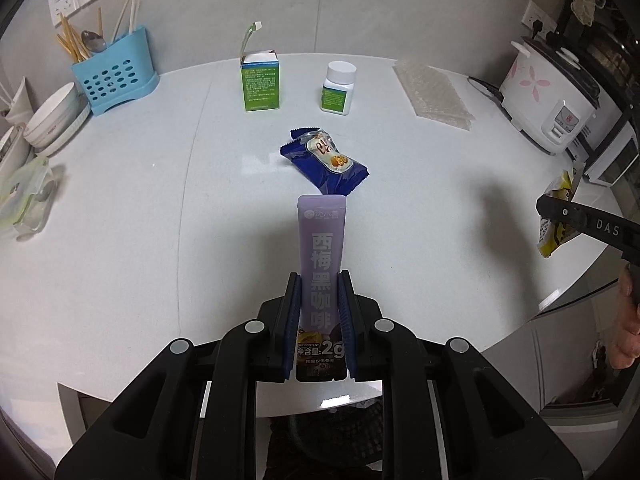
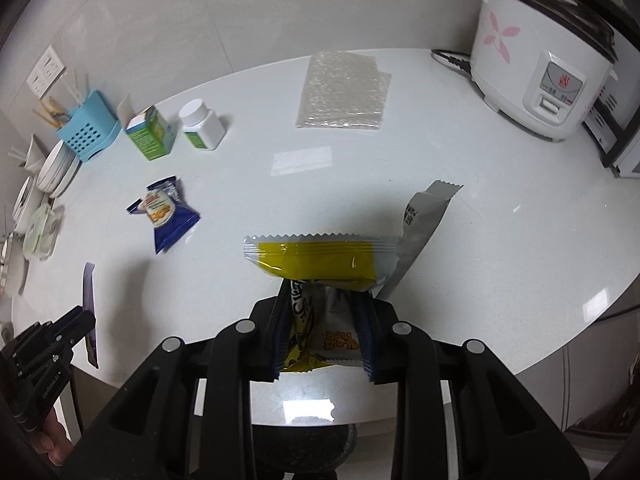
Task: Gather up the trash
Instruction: 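Carry the coffee stick and yellow snack bag down over the trash bin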
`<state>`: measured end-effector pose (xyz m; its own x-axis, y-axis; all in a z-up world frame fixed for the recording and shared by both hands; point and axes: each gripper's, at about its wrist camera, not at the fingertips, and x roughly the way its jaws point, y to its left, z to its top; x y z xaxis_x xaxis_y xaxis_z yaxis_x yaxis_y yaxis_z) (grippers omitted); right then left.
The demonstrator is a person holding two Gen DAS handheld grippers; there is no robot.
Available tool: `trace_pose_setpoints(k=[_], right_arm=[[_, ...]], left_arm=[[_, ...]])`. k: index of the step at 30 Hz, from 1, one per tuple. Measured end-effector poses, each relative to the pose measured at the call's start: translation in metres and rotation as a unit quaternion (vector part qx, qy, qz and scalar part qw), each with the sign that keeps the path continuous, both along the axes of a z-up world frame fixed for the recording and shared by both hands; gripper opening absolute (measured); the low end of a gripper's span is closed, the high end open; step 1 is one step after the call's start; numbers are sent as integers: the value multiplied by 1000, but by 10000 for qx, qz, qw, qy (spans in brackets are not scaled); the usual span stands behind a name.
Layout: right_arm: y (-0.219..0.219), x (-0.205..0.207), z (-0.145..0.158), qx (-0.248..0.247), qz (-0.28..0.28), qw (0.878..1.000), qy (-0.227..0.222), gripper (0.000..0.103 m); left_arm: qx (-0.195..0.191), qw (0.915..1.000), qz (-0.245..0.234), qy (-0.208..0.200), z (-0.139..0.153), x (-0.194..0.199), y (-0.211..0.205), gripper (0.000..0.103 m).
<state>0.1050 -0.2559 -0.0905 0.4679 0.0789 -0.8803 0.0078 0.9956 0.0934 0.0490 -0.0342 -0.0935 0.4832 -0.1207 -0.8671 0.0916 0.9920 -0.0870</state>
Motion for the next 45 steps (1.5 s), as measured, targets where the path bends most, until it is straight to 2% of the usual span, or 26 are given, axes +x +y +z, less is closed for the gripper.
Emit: trace_pose_setpoints(k=[14, 26, 34, 45], right_arm=[[28, -52, 12, 113, 377, 9988, -290, 26], [39, -107, 5, 202, 628, 9970, -398, 26], [31, -148, -19, 277, 737, 9965, -294, 26], [18, -177, -72, 323, 731, 9968, 70, 26]], left_arm=[[13, 9999, 64, -78, 1, -43, 0, 17], [-43, 9998, 27, -200, -4, -87, -6, 17], [-122, 9996, -107, -235, -19, -118, -9, 17], [-228, 9994, -265, -4, -69, -141, -14, 17]])
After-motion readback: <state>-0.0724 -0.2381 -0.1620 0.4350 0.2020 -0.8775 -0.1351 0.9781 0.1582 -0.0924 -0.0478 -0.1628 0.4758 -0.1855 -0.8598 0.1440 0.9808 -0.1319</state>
